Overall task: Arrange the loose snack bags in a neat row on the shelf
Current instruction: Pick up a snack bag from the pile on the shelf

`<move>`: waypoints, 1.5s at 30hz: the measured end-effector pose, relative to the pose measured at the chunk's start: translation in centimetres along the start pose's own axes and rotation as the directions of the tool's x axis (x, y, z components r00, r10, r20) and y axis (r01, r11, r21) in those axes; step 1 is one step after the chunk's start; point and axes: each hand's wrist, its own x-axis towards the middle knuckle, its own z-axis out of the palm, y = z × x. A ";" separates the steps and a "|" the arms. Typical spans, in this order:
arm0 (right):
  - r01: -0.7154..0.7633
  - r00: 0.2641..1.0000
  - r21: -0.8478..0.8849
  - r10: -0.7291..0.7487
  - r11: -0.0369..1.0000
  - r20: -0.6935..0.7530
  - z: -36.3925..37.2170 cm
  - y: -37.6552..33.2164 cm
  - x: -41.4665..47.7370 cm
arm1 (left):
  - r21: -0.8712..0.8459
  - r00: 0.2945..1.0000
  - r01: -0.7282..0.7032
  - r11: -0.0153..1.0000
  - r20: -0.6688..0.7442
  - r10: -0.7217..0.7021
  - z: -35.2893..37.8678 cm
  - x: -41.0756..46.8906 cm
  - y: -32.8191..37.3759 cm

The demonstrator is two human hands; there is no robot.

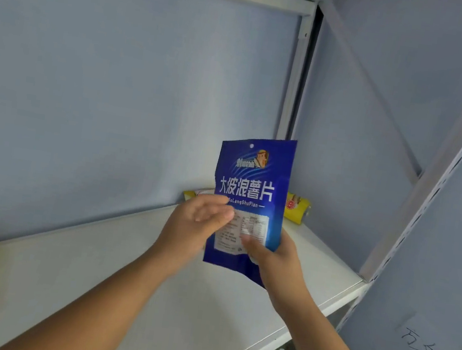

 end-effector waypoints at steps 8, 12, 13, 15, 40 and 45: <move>-0.243 0.956 0.211 0.197 0.947 0.217 -0.7 0.0 -1.0 | 0.027 0.995 0.100 0.995 -0.006 -0.100 -1.6 -1.3 -0.5; -0.218 0.957 0.083 0.197 0.972 0.212 0.1 0.6 -1.5 | 0.076 0.993 0.048 0.996 -0.110 -0.039 -2.2 -2.8 -0.5; -0.208 0.956 0.059 0.190 0.976 0.224 0.4 0.6 -1.7 | 0.081 0.990 0.050 0.995 -0.135 -0.039 -2.4 -3.3 -0.5; -0.192 0.951 0.030 0.179 0.981 0.253 1.0 0.7 -2.1 | 0.092 0.983 0.060 0.994 -0.180 -0.043 -3.0 -4.5 -0.4; -0.220 0.716 -0.128 0.249 0.967 0.652 26.3 3.3 -18.1 | 0.056 0.731 0.151 0.987 -0.679 -0.073 -25.2 -30.0 2.6; -0.235 0.709 -0.079 0.227 0.969 0.668 36.8 3.9 -24.2 | 0.012 0.691 0.160 0.987 -0.716 -0.103 -35.3 -37.0 2.8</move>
